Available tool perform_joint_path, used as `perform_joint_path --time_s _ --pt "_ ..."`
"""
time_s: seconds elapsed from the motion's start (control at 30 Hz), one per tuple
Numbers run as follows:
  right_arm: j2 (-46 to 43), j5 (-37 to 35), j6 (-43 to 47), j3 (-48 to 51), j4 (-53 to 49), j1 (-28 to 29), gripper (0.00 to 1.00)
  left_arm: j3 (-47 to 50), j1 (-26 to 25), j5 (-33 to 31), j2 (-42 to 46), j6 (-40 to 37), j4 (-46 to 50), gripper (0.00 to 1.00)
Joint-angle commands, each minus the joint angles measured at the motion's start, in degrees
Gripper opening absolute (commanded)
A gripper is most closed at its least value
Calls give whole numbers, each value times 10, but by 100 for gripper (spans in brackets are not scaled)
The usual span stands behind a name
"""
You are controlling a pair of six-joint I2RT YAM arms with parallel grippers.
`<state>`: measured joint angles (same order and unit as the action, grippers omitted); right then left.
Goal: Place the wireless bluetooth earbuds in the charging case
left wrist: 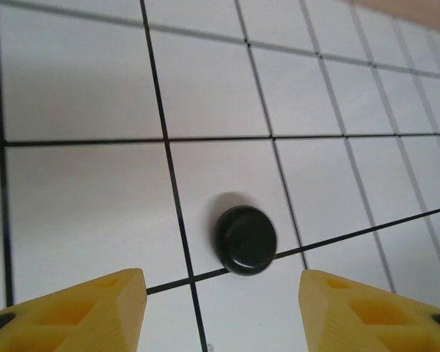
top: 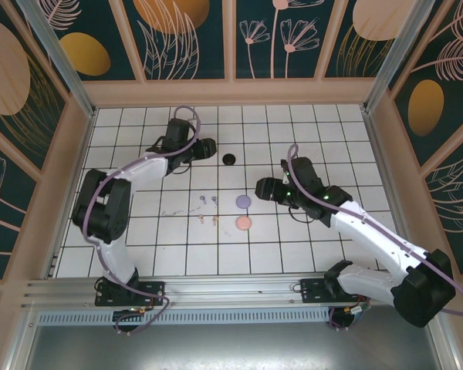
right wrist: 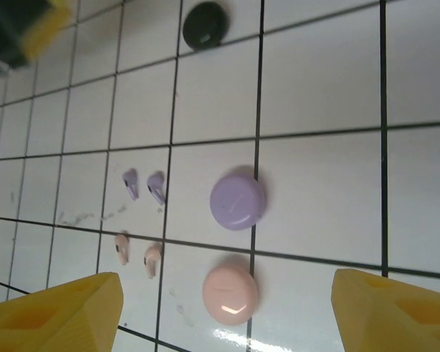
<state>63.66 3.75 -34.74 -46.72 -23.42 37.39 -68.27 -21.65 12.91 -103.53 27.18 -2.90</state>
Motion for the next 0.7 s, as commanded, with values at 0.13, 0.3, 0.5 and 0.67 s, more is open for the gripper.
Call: perform_joint_path --time_s 0.13,0.3,0.5,0.67 --pt "91 -66 -42 6 -16 81 76 97 3 -10 129 -1 -83 56" --pt "161 -99 -79 -27 -49 129 76 172 5 -30 200 24 -133 57" --pt "211 -110 -117 -50 -64 162 76 225 7 -74 270 42 -167 64" --pt "254 -116 -131 -72 -71 180 76 259 7 -130 332 39 -180 91"
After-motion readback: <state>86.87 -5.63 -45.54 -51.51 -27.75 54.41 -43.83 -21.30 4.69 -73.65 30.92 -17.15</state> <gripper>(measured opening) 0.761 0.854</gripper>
